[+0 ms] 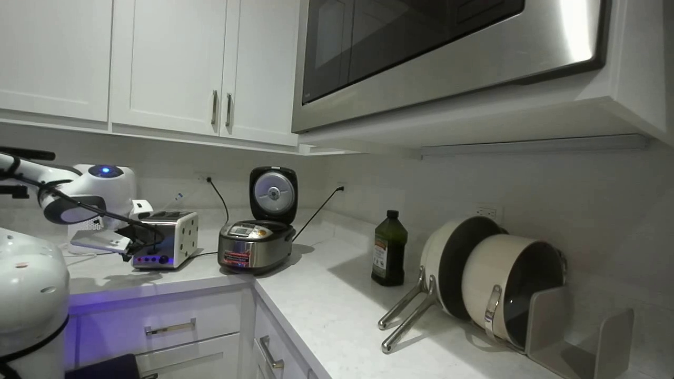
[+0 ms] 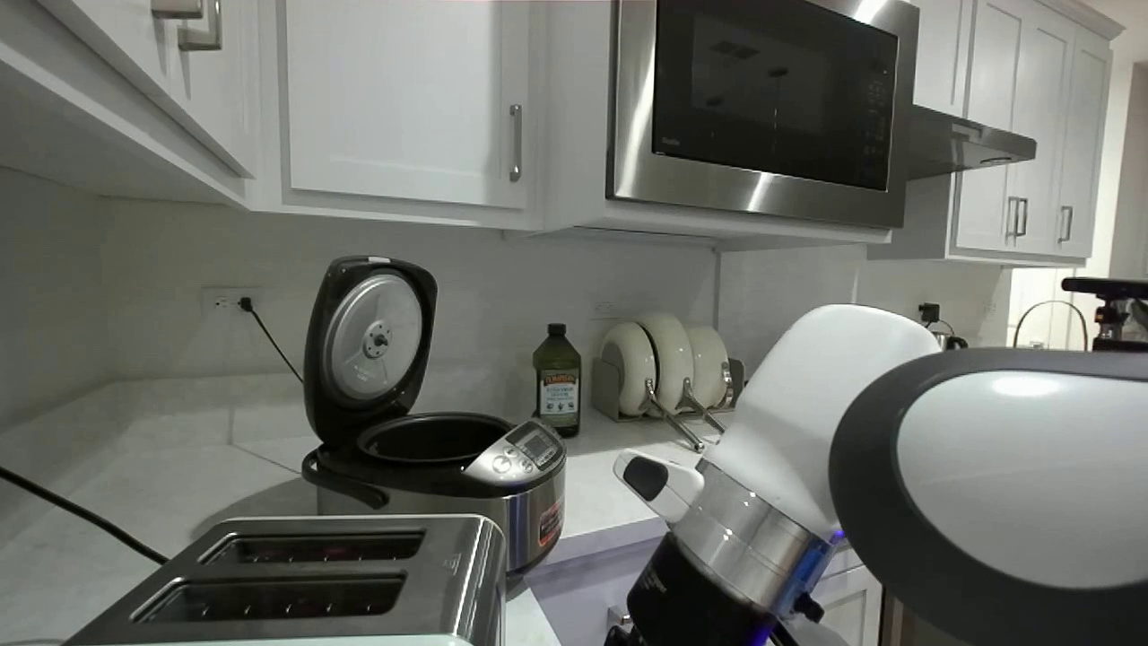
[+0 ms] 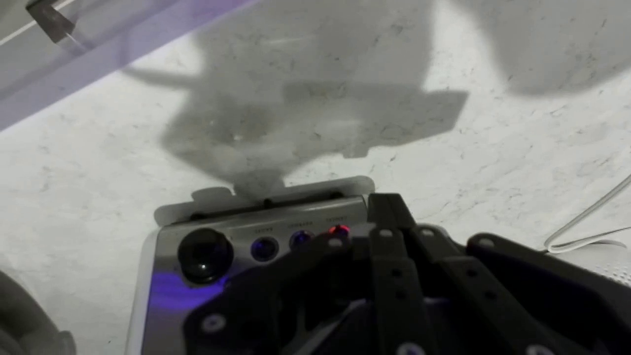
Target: Press the button to release the lever on the toaster upwards
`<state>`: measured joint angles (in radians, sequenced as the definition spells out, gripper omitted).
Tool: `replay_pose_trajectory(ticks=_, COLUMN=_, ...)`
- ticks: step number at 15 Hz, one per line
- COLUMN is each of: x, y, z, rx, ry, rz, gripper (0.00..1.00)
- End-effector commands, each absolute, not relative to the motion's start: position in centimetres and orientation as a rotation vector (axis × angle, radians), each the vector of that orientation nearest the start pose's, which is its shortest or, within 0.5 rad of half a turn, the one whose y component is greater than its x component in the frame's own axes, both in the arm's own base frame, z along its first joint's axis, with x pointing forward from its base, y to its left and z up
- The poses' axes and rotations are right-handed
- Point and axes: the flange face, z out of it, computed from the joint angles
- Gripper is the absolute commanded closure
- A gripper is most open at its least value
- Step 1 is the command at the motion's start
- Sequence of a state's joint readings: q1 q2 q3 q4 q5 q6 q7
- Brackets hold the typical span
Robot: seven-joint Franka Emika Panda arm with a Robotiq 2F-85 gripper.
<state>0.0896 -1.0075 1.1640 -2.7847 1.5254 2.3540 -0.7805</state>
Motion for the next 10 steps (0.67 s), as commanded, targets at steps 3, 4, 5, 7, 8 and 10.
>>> replay_pose_trajectory(ticks=3, x=16.42, y=33.31, z=34.93, rx=-2.390, ry=-1.217, rz=-0.648, gripper=1.00)
replay_pose_trajectory(ticks=4, x=16.47, y=33.28, z=34.82, rx=-2.385, ry=-1.220, rz=-0.653, gripper=1.00)
replay_pose_trajectory(ticks=5, x=16.39, y=33.31, z=34.67, rx=-2.381, ry=-1.221, rz=-0.659, gripper=1.00)
replay_pose_trajectory(ticks=7, x=16.25, y=33.35, z=34.44, rx=-2.371, ry=-1.220, rz=-0.669, gripper=1.00)
replay_pose_trajectory(ticks=8, x=16.20, y=33.36, z=34.30, rx=-2.366, ry=-1.222, rz=-0.674, gripper=1.00)
replay_pose_trajectory(ticks=10, x=16.02, y=33.36, z=34.12, rx=-2.355, ry=-1.223, rz=-0.690, gripper=1.00)
